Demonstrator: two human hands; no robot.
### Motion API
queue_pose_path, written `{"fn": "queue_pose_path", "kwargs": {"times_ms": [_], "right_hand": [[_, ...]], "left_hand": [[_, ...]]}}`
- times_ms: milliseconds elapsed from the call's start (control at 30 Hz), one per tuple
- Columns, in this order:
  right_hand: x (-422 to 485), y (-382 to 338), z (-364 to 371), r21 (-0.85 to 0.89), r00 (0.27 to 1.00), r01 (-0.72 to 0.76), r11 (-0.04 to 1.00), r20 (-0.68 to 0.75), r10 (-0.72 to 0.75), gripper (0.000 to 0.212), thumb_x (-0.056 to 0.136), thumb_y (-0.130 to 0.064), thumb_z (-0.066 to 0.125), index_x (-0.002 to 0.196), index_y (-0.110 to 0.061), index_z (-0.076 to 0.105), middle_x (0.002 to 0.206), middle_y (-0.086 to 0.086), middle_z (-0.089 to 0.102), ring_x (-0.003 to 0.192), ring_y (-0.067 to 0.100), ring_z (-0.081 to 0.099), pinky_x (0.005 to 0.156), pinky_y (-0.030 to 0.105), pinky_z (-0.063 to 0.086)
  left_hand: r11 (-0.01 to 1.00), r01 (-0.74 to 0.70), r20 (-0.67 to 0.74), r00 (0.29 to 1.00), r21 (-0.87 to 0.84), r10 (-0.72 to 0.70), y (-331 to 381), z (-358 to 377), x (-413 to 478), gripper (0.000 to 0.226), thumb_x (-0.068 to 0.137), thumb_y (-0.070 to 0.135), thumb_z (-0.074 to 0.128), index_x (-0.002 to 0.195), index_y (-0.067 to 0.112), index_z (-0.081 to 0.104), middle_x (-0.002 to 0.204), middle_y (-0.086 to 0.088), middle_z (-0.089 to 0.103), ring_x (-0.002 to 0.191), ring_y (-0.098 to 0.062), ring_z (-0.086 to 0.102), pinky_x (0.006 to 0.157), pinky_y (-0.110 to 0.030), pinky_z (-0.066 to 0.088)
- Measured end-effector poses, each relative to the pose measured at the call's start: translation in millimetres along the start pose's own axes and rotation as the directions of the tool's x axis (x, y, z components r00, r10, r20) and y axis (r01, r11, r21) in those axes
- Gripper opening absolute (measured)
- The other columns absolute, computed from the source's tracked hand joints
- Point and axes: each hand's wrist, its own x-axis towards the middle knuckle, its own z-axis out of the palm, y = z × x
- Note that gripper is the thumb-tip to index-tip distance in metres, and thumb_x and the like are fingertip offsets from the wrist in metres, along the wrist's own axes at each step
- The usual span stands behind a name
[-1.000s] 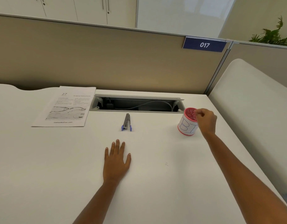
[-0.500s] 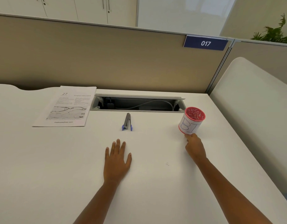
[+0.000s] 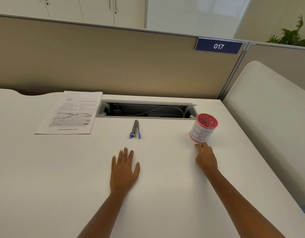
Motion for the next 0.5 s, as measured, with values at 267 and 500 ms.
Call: {"fn": "queue_pose_path", "kwargs": {"times_ms": [267, 500], "right_hand": [[-28.4, 6.1, 13.4, 0.046, 0.986, 0.139, 0.989, -0.105, -0.133, 0.048, 0.068, 0.020, 0.045, 0.108, -0.002, 0.061, 0.104, 0.020, 0.061, 0.092, 0.040, 0.057, 0.065, 0.041, 0.052], [-73.5, -0.9, 22.5, 0.177, 0.927, 0.361, 0.916, -0.173, -0.332, 0.047, 0.072, -0.005, 0.023, 0.091, -0.011, 0.066, 0.094, 0.007, 0.064, 0.091, 0.015, 0.052, 0.073, 0.019, 0.049]], "left_hand": [[1.000, 0.000, 0.005, 1.000, -0.011, 0.000, -0.7, 0.1, -0.2, 0.057, 0.081, 0.039, 0.033, 0.120, 0.008, 0.059, 0.128, -0.016, 0.057, 0.115, -0.032, 0.056, 0.101, -0.038, 0.017], [0.999, 0.009, 0.009, 1.000, -0.051, -0.009, -1.1, 1.4, -0.6, 0.061, 0.082, 0.042, 0.028, 0.126, 0.008, 0.054, 0.135, -0.016, 0.050, 0.122, -0.032, 0.050, 0.104, -0.036, 0.011]]}}
